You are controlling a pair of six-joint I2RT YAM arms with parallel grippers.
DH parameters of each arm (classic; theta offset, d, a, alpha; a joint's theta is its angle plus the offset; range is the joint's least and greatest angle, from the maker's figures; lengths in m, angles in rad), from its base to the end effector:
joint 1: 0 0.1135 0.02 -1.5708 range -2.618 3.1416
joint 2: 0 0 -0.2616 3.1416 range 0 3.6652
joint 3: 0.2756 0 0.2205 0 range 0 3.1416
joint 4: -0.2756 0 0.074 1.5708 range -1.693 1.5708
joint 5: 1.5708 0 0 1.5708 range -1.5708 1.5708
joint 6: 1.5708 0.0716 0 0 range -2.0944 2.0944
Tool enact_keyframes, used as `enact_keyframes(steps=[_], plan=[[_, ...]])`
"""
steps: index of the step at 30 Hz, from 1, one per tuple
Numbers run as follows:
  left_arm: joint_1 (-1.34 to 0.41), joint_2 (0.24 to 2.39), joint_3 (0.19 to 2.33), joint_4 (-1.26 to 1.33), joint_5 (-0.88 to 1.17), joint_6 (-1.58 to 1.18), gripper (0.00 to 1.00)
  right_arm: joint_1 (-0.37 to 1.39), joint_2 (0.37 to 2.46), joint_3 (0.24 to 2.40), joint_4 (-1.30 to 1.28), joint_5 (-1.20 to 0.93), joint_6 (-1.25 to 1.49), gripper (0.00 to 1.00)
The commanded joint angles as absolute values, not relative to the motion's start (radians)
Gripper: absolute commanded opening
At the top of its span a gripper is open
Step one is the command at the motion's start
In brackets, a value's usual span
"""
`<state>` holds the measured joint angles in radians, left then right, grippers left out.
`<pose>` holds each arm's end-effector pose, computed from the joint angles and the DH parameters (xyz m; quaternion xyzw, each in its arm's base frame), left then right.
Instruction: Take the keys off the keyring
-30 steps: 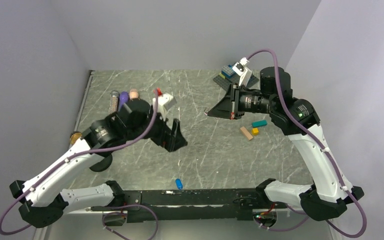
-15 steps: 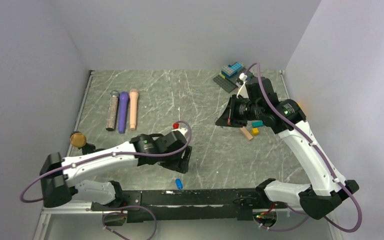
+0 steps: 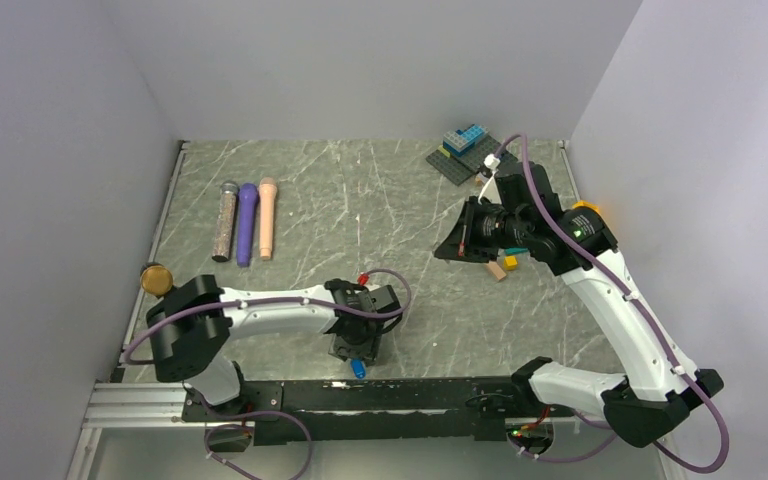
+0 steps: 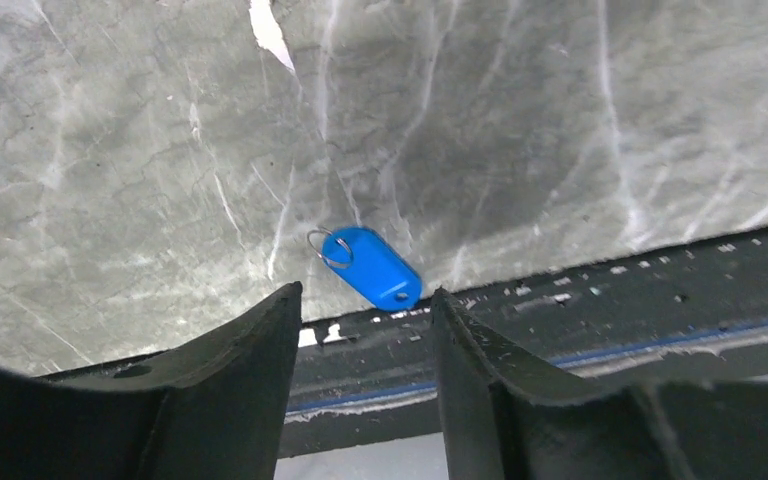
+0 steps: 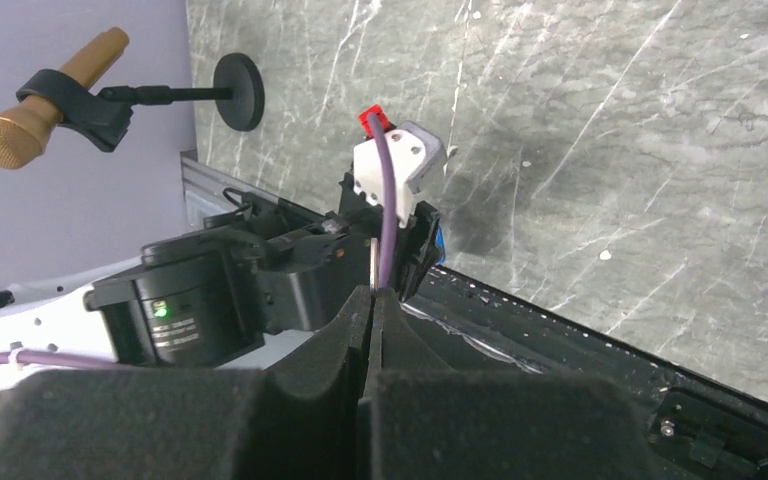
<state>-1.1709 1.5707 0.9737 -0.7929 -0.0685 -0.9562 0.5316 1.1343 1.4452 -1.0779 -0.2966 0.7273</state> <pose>0.1039 -0.2333 0.1624 0.1036 0.9899 -0.0623 0.0737 0.1580 0.1172 0.3737 0.0314 0.9115 0.3377 0.2327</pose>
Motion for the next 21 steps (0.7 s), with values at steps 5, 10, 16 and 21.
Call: enact_keyframes(steps=[5, 10, 16, 21], plan=[[-1.174, 1.640, 0.991, -0.817, -0.105, -0.978, 0.46, 0.529, 1.103, 1.481, -1.132, -0.294, 0.744, 0.00], [-1.170, 1.677, 0.984, -0.778, -0.095, -0.968, 0.34, 0.529, 1.107, 1.493, -1.142, -0.304, 0.739, 0.00], [-1.163, 1.698, 1.005, -0.787, -0.136, -0.941, 0.08, 0.529, 1.124, 1.504, -1.153, -0.308, 0.726, 0.00], [-1.143, 1.690, 1.030, -0.810, -0.164, -0.901, 0.00, 0.529, 1.131, 1.461, -1.114, -0.316, 0.723, 0.00]])
